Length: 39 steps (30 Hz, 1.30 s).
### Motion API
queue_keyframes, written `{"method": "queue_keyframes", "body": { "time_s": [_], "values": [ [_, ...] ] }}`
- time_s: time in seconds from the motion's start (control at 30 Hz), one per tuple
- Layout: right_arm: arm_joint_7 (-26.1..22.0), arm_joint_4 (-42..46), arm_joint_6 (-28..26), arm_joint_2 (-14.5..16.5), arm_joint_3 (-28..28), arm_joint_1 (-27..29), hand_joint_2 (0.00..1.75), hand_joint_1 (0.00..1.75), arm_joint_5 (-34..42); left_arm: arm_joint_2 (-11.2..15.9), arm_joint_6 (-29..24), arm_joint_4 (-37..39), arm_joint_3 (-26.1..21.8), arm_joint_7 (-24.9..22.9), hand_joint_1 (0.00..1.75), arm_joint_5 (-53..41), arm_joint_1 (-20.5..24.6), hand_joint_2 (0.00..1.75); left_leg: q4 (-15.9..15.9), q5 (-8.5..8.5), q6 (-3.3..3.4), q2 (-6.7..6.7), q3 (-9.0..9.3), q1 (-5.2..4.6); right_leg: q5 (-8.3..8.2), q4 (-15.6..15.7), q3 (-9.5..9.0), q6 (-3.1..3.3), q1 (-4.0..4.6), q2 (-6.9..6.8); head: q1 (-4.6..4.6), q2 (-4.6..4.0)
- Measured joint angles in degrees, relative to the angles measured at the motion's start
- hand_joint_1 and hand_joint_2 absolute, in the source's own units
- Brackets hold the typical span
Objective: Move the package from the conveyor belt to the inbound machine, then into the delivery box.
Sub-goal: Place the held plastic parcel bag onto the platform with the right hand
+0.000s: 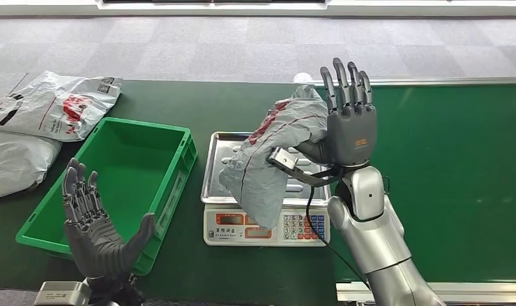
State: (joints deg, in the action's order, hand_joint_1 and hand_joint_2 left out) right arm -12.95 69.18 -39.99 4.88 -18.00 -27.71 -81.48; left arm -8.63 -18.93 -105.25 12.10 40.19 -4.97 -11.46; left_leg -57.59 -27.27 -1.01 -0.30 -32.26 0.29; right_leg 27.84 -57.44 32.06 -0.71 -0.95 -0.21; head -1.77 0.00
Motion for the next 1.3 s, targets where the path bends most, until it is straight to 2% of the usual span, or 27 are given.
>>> {"method": "queue_keyframes", "body": {
  "time_s": [0.2, 0.33, 0.57, 0.93, 1.0, 1.03, 1.07, 1.13, 1.17, 1.2, 1.23, 1.3],
  "values": [
    [-18.8, 13.5, -0.1, 6.5, 13.5, 4.1, 0.00, 0.00, 3.9, 0.5, -1.0, 1.3, 1.7, 0.0, 0.00, 1.0, 0.8, 1.75, 0.0, 0.00, 0.00, 0.05, -0.03, 0.00, -0.01, 0.0, 0.07, 0.01, 0.01, 0.05, 0.00, 0.00],
    [-24.9, 17.6, -0.1, 10.3, 21.0, 5.5, 0.00, 0.00, 5.8, 0.7, -1.0, 1.8, 2.3, 0.0, 0.00, 1.0, 1.0, 1.75, 0.0, 0.01, 0.01, 0.06, -0.02, 0.00, -0.02, 0.0, 0.05, 0.01, 0.00, 0.05, 0.00, 0.00],
    [-26.9, 21.7, -0.1, 13.3, 27.2, 7.4, 0.00, 0.00, 6.5, 1.0, -1.0, 2.3, 3.3, 0.0, 0.00, 1.7, 1.4, 1.75, 0.0, 0.01, 0.01, 0.06, -0.01, 0.00, -0.03, 0.0, 0.05, 0.01, -0.01, 0.08, 0.00, 0.00],
    [-26.9, 22.9, 0.0, 14.3, 29.1, 8.1, 0.00, 0.00, 6.1, 1.4, -1.0, 2.4, 3.8, 0.0, 0.00, 1.7, 1.6, 1.75, 0.0, 0.01, 0.00, 0.07, -0.02, 0.00, -0.02, 0.0, 0.07, 0.01, 0.01, 0.11, 0.00, 0.00],
    [-23.7, 21.7, 1.4, 14.1, 29.1, 7.8, 0.00, 0.00, 3.0, 1.4, -0.8, 2.5, 3.8, 0.0, 0.00, 1.6, 1.6, 1.75, 0.0, 0.00, 0.00, 0.09, -0.06, 0.00, -0.02, 0.0, 0.05, 0.01, 0.02, 0.12, 0.01, 0.00],
    [-19.4, 19.5, 3.5, 13.4, 28.6, 7.1, 0.00, 0.00, 0.4, 1.4, -0.4, 2.5, 3.8, 0.0, 0.00, 1.6, 1.6, 1.75, 0.0, 0.00, 0.00, 0.17, -0.09, 0.01, -0.04, 0.0, 0.01, 0.04, 0.04, 0.17, 0.01, 0.00],
    [-12.6, 16.1, 6.8, 12.2, 27.3, 6.0, 0.00, 0.00, -2.3, 1.4, 0.1, 2.5, 3.7, 0.0, 0.00, 1.6, 1.8, 1.75, 0.0, 0.00, 0.00, 0.26, -0.14, 0.01, -0.06, 0.0, -0.02, 0.07, 0.05, 0.22, 0.01, 0.00],
    [4.5, 7.0, 12.5, 8.9, 23.0, 3.0, 0.00, 0.00, -5.1, 1.4, 1.1, 2.5, 3.7, 0.0, 0.00, 1.6, 2.1, 1.75, 0.0, 0.07, 0.06, 0.37, -0.16, 0.05, -0.17, 0.0, 0.03, 0.06, 0.03, 0.26, 0.01, 0.00],
    [12.2, 2.4, 13.7, 7.6, 20.6, 1.4, 0.00, 0.00, -5.1, 1.4, 1.4, 2.5, 3.6, 0.0, 0.00, 1.6, 2.3, 1.75, 0.0, 0.17, 0.09, 0.33, -0.21, 0.05, -0.24, 0.0, 0.12, 0.01, 0.01, 0.22, 0.01, 0.00],
    [17.4, -2.0, 13.9, 6.6, 18.6, -0.4, 0.00, 0.00, -4.8, 1.4, 1.6, 2.5, 3.6, 0.0, 0.00, 1.5, 2.4, 1.75, 0.0, 0.28, 0.09, 0.27, -0.26, 0.05, -0.34, 0.0, 0.24, -0.04, -0.01, 0.19, 0.01, 0.00],
    [19.9, -6.3, 13.9, 5.9, 17.1, -2.2, 0.00, 0.00, -4.3, 1.4, 1.6, 2.5, 3.6, 0.0, 0.00, 1.5, 2.5, 1.75, 0.0, 0.36, 0.07, 0.23, -0.35, 0.04, -0.42, 0.0, 0.34, -0.07, -0.02, 0.16, 0.01, 0.00],
    [18.8, -13.8, 15.3, 4.9, 15.1, -5.7, 0.00, 0.00, -3.5, 1.4, 1.6, 2.5, 3.5, 0.0, 0.00, 1.4, 2.6, 1.75, 0.0, 0.43, 0.03, 0.18, -0.42, 0.04, -0.48, 0.0, 0.41, -0.08, 0.00, 0.15, 0.01, 0.00]
  ]
}}
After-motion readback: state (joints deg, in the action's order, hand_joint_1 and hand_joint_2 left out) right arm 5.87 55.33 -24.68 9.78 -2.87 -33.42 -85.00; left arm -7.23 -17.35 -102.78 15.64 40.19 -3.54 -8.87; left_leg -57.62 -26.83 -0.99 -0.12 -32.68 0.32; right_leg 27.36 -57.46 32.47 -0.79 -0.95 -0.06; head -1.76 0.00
